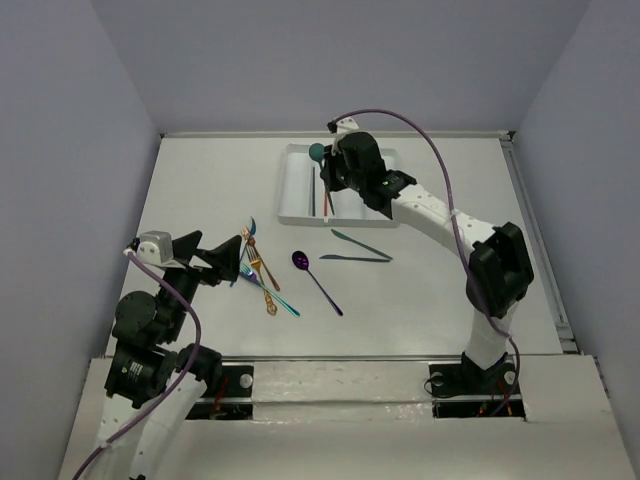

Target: Sort the eating utensils into containers

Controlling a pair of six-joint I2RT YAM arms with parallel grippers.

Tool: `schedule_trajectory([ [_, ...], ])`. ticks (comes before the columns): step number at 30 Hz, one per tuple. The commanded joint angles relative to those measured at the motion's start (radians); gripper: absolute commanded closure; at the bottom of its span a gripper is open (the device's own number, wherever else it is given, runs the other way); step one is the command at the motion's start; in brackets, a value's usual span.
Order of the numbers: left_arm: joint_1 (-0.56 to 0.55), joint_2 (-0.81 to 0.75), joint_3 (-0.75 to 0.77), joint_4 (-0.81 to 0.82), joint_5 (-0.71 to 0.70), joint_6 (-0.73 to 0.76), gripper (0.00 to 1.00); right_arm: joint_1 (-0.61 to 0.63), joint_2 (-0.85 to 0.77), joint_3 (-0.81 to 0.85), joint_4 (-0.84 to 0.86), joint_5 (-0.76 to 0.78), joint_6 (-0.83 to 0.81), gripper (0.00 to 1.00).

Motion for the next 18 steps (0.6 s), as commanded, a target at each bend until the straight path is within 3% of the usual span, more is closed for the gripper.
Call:
schedule_trajectory([
  [1, 0.008, 0.015, 0.021, 0.041, 0.005, 0.0, 0.01, -0.016, 0.083, 0.115, 0.105, 0.074, 0.113, 1.0],
  [4, 0.008, 0.024, 0.021, 0.038, 0.007, -0.001, 0.01, -0.055, 0.158, 0.185, 0.094, 0.119, 0.136, 1.0],
  [11, -0.002, 0.034, 0.02, 0.038, 0.01, 0.0, 0.01, -0.197, 0.249, 0.201, 0.119, 0.037, 0.223, 1.0],
  [18, -0.002, 0.04, 0.02, 0.04, 0.014, 0.0, 0.01, -0.252, 0.346, 0.25, 0.09, 0.01, 0.228, 1.0],
])
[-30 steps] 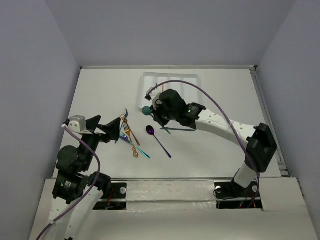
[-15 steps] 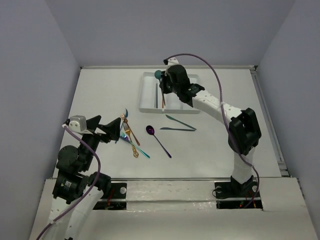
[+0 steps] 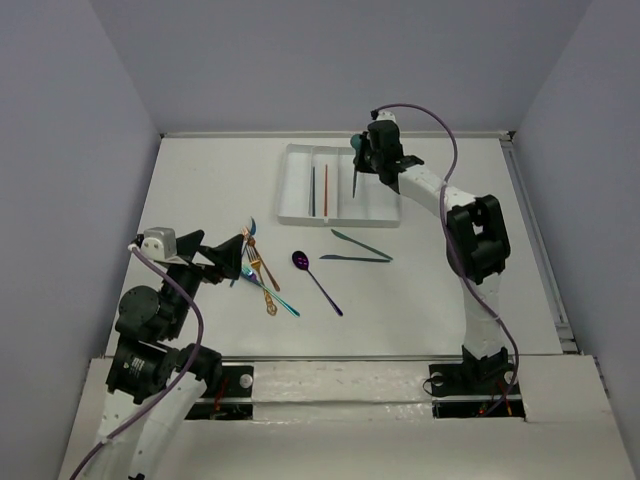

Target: Sort the eating utensils into containers

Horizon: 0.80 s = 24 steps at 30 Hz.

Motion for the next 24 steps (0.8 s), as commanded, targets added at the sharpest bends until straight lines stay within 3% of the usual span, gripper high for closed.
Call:
schedule_trajectory([
  [1, -0.001, 0.016, 0.02, 0.04, 0.012, 0.001, 0.01, -0.002, 0.039, 0.08, 0.023, -0.031, 0.019, 1.0],
  [8, -0.001, 0.022, 0.02, 0.04, 0.012, 0.002, 0.01, -0.002, 0.09, 0.1, -0.002, -0.018, 0.033, 0.97],
  [12, -0.001, 0.023, 0.02, 0.04, 0.012, 0.002, 0.01, -0.002, 0.096, 0.119, -0.04, -0.013, 0.026, 0.68],
  [13, -0.001, 0.023, 0.02, 0.04, 0.012, 0.001, 0.01, -0.002, 0.089, 0.117, -0.045, -0.012, 0.021, 0.52],
  [15, -0.001, 0.025, 0.02, 0.042, 0.012, 0.001, 0.01, -0.002, 0.067, 0.111, -0.051, -0.01, 0.007, 0.44],
  [19, -0.001, 0.023, 0.02, 0.043, 0.012, 0.001, 0.01, -0.002, -0.032, 0.051, -0.036, -0.047, -0.011, 0.42],
  [24, -0.001, 0.016, 0.02, 0.046, 0.012, 0.001, 0.01, 0.108, -0.246, -0.212, -0.025, -0.116, -0.051, 0.42],
])
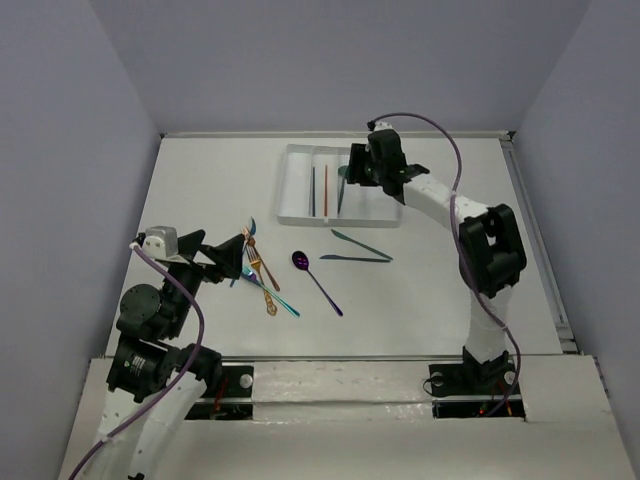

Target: Sort the eating utensils into containers

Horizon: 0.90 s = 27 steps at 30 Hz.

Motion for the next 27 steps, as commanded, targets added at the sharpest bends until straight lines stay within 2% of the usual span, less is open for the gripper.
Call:
schedule_trajectory([
  [1, 0.0, 0.004, 0.02, 0.046, 0.009, 0.002, 0.01, 0.136, -0.226, -0.174, 0.012, -0.058, -0.06, 0.42],
  [2, 0.0, 0.0, 0.02, 0.045, 0.01, 0.002, 0.01, 0.172, -0.29, -0.272, 0.009, -0.052, -0.078, 0.42],
  [6, 0.0, -0.003, 0.02, 0.045, 0.012, 0.0, 0.01, 0.344, -0.397, -0.453, -0.049, 0.021, -0.085, 0.42],
  [8, 0.0, -0.004, 0.02, 0.045, 0.013, 0.0, 0.01, 0.432, -0.422, -0.509, -0.062, 0.043, -0.074, 0.42],
  [12, 0.0, -0.006, 0.021, 0.046, 0.004, 0.0, 0.01, 0.532, -0.445, -0.592, -0.104, 0.078, -0.014, 0.42],
  [17, 0.009, 0.002, 0.021, 0.046, 0.004, 0.0, 0.01, 0.585, -0.393, -0.604, -0.129, 0.129, 0.017, 0.42],
  [27, 0.009, -0.001, 0.02, 0.045, 0.015, 0.0, 0.01, 0.585, -0.249, -0.531, -0.098, 0.172, 0.008, 0.48],
])
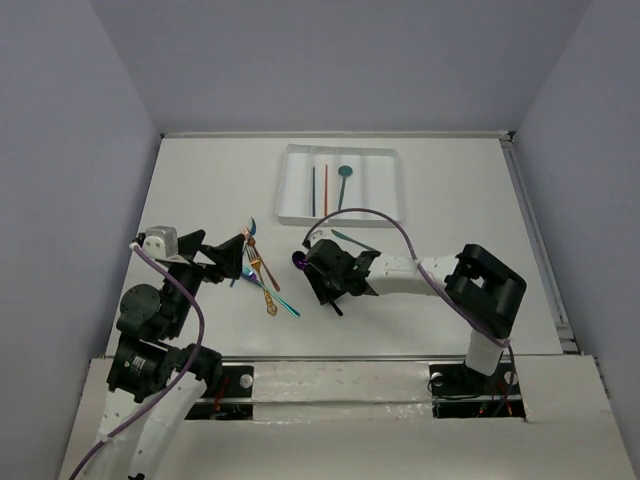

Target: Sort the eating utensils into containers

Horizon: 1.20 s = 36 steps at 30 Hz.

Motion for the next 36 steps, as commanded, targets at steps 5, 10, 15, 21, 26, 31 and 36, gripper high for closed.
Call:
schedule_trajectory([
  [5, 0.008, -0.005, 0.018, 0.043, 0.017, 0.0, 0.01, 0.007, 0.124, 0.126, 0.045, 0.066, -0.003, 0.55],
  [10, 0.008, -0.008, 0.018, 0.046, 0.017, 0.0, 0.01, 0.007, 0.176, 0.176, 0.042, 0.1, -0.012, 0.75],
  [15, 0.008, -0.013, 0.018, 0.046, 0.016, -0.001, 0.01, 0.007, 0.19, 0.206, 0.053, 0.107, -0.009, 1.0],
  [21, 0.008, -0.014, 0.018, 0.046, 0.019, -0.001, 0.01, -0.002, 0.101, 0.201, 0.09, 0.144, -0.011, 1.0],
  [26, 0.008, -0.018, 0.018, 0.046, 0.019, -0.001, 0.01, -0.102, -0.015, 0.226, 0.148, 0.104, -0.023, 1.0],
  [31, 0.008, -0.021, 0.017, 0.046, 0.022, -0.001, 0.01, -0.304, -0.029, 0.296, 0.176, 0.034, -0.029, 1.0],
  [36, 0.008, -0.024, 0.018, 0.046, 0.02, -0.001, 0.01, -0.449, 0.075, 0.416, 0.207, 0.0, -0.028, 1.0],
])
